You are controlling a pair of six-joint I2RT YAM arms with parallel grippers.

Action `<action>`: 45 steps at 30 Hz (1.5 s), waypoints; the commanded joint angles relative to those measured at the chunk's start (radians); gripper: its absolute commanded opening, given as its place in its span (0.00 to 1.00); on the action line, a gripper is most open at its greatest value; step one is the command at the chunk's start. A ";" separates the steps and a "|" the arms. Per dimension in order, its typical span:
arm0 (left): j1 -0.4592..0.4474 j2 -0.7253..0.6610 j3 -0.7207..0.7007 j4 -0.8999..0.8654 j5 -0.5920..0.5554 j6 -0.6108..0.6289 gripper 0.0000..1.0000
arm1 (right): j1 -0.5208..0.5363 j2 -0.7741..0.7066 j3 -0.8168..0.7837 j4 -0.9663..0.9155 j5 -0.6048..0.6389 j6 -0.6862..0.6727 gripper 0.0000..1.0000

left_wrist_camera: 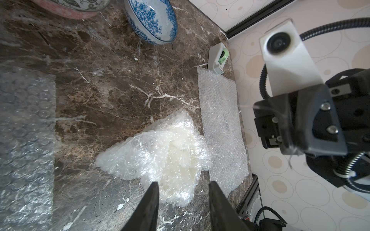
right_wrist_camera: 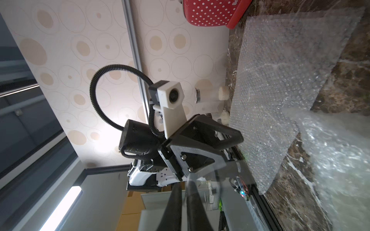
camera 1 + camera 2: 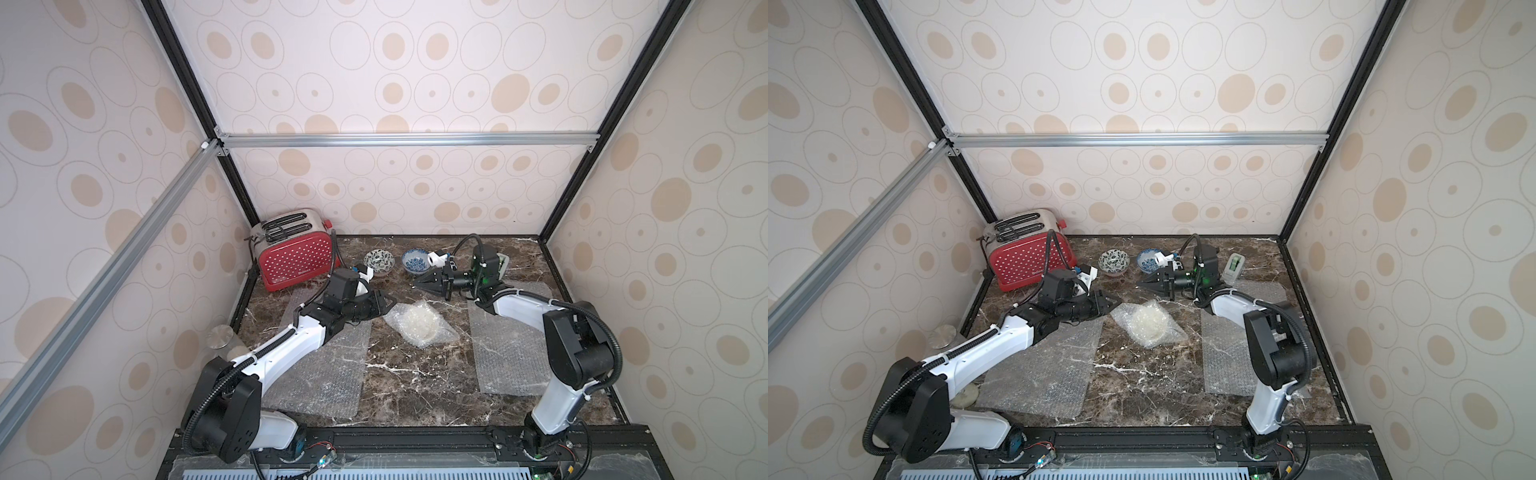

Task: Wrap bowls in bubble wrap
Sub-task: Stick the tape on the bubble wrap.

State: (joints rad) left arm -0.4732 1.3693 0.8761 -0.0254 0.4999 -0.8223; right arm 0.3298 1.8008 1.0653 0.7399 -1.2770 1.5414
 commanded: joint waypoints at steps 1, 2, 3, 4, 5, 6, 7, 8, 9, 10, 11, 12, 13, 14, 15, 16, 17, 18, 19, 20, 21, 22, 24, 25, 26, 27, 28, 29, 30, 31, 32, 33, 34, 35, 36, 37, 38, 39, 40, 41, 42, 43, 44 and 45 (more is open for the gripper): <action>0.001 -0.030 0.003 0.023 -0.004 -0.004 0.41 | -0.005 0.032 -0.006 0.354 0.044 0.328 0.11; -0.001 -0.032 0.004 0.018 -0.004 -0.002 0.41 | -0.005 0.037 -0.006 0.370 0.052 0.341 0.11; 0.001 -0.033 0.006 0.013 -0.006 0.001 0.41 | -0.005 0.043 -0.004 0.397 0.055 0.362 0.11; -0.001 -0.035 0.005 0.012 -0.006 0.002 0.41 | -0.005 0.047 -0.003 0.423 0.054 0.384 0.11; -0.001 -0.036 0.003 0.010 -0.007 0.002 0.41 | -0.005 0.049 -0.003 0.445 0.054 0.402 0.11; -0.001 -0.038 0.001 0.012 -0.010 0.003 0.41 | -0.006 0.051 -0.002 0.461 0.048 0.412 0.11; 0.000 -0.039 -0.002 0.014 -0.012 0.000 0.41 | -0.005 0.050 -0.004 0.461 0.043 0.411 0.11; 0.000 -0.039 -0.005 0.017 -0.013 -0.001 0.41 | -0.006 0.046 -0.009 0.453 0.038 0.405 0.11; -0.001 -0.039 -0.008 0.021 -0.015 -0.004 0.41 | -0.006 0.043 -0.015 0.440 0.031 0.391 0.11; -0.001 -0.039 -0.009 0.022 -0.015 -0.005 0.41 | -0.005 0.034 -0.023 0.403 0.023 0.356 0.11; 0.000 -0.038 -0.011 0.024 -0.015 -0.006 0.41 | -0.006 0.022 -0.032 0.343 0.015 0.308 0.11; -0.001 -0.037 -0.012 0.024 -0.014 -0.006 0.41 | -0.005 0.002 -0.048 0.251 0.005 0.226 0.11; -0.001 -0.036 -0.012 0.022 -0.015 -0.007 0.41 | -0.006 -0.017 -0.058 0.142 -0.005 0.137 0.11; -0.001 -0.036 -0.013 0.022 -0.015 -0.005 0.41 | -0.005 -0.044 -0.065 -0.028 -0.014 -0.005 0.11; 0.000 -0.036 -0.014 0.022 -0.015 -0.005 0.41 | -0.006 -0.070 -0.062 -0.225 -0.016 -0.153 0.11; 0.000 -0.034 -0.014 0.022 -0.015 -0.004 0.41 | -0.005 -0.086 -0.050 -0.407 -0.010 -0.310 0.11; 0.000 -0.029 -0.014 0.025 -0.014 -0.003 0.41 | -0.005 -0.098 -0.029 -0.593 0.000 -0.462 0.11; -0.001 -0.023 -0.014 0.026 -0.010 -0.004 0.41 | -0.006 -0.101 -0.015 -0.713 0.013 -0.560 0.11; -0.001 -0.016 -0.014 0.030 -0.006 -0.005 0.41 | -0.005 -0.100 -0.010 -0.773 0.021 -0.611 0.11; -0.001 -0.008 -0.013 0.036 0.001 -0.008 0.41 | -0.006 -0.100 -0.015 -0.784 0.024 -0.628 0.11; -0.001 0.000 -0.012 0.042 0.007 -0.010 0.41 | -0.005 -0.099 -0.027 -0.777 0.025 -0.635 0.11; 0.000 0.003 -0.012 0.048 0.011 -0.014 0.41 | -0.006 -0.095 -0.028 -0.799 0.024 -0.660 0.11; 0.000 0.010 -0.013 0.054 0.014 -0.017 0.41 | -0.006 -0.078 -0.022 -0.905 0.041 -0.756 0.11; 0.000 0.010 -0.014 0.056 0.014 -0.018 0.41 | -0.005 -0.069 -0.021 -0.949 0.046 -0.796 0.11; 0.000 0.013 -0.012 0.056 0.014 -0.018 0.41 | -0.006 -0.057 -0.022 -0.975 0.050 -0.822 0.11; 0.000 0.016 -0.012 0.056 0.013 -0.018 0.41 | -0.004 -0.048 -0.027 -0.971 0.048 -0.826 0.11; -0.001 0.020 -0.011 0.056 0.013 -0.019 0.41 | -0.005 -0.041 -0.034 -0.952 0.042 -0.823 0.11; -0.001 0.023 -0.011 0.058 0.014 -0.020 0.41 | -0.005 -0.035 -0.043 -0.928 0.040 -0.810 0.11; 0.000 0.027 -0.011 0.060 0.015 -0.021 0.41 | -0.005 -0.030 -0.047 -0.923 0.040 -0.808 0.11; -0.001 0.031 -0.011 0.062 0.015 -0.023 0.41 | -0.005 -0.025 -0.045 -0.924 0.038 -0.811 0.11; -0.001 0.035 -0.010 0.065 0.018 -0.023 0.41 | -0.005 -0.020 -0.046 -0.922 0.036 -0.814 0.11; -0.001 0.038 -0.009 0.067 0.019 -0.024 0.41 | -0.005 -0.016 -0.047 -0.921 0.035 -0.815 0.11; 0.000 0.040 -0.009 0.068 0.019 -0.025 0.41 | -0.005 -0.012 -0.045 -0.921 0.032 -0.816 0.11; -0.001 0.044 -0.010 0.070 0.021 -0.026 0.41 | -0.005 -0.011 -0.045 -0.921 0.032 -0.816 0.11; 0.000 0.046 -0.009 0.071 0.022 -0.026 0.41 | -0.002 -0.012 -0.043 -0.921 0.030 -0.816 0.11; 0.000 0.048 -0.009 0.073 0.020 -0.027 0.41 | 0.000 -0.011 -0.041 -0.921 0.029 -0.814 0.11; -0.001 0.049 -0.011 0.076 0.020 -0.029 0.41 | 0.003 -0.011 -0.039 -0.921 0.026 -0.813 0.11; -0.001 0.052 -0.011 0.079 0.021 -0.030 0.41 | 0.007 -0.011 -0.035 -0.922 0.023 -0.816 0.11; -0.002 0.054 -0.011 0.082 0.022 -0.032 0.41 | 0.012 -0.009 -0.031 -0.927 0.018 -0.822 0.11; -0.002 0.057 -0.011 0.086 0.022 -0.034 0.41 | 0.014 -0.004 -0.026 -0.942 0.017 -0.834 0.11; -0.003 0.061 -0.011 0.093 0.024 -0.035 0.41 | 0.014 0.003 -0.021 -0.958 0.023 -0.848 0.11; -0.005 0.066 -0.009 0.098 0.029 -0.036 0.41 | 0.013 0.010 -0.016 -0.968 0.023 -0.861 0.11; -0.006 0.071 -0.006 0.102 0.034 -0.037 0.41 | 0.013 0.020 -0.015 -0.969 0.021 -0.867 0.11; -0.010 0.075 -0.005 0.102 0.037 -0.035 0.41 | 0.012 0.030 -0.015 -0.961 0.023 -0.865 0.11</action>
State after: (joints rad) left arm -0.4763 1.4292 0.8635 0.0433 0.5190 -0.8467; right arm 0.3378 1.7962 1.0328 -0.1890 -1.2411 0.7155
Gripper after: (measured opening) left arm 0.411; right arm 0.108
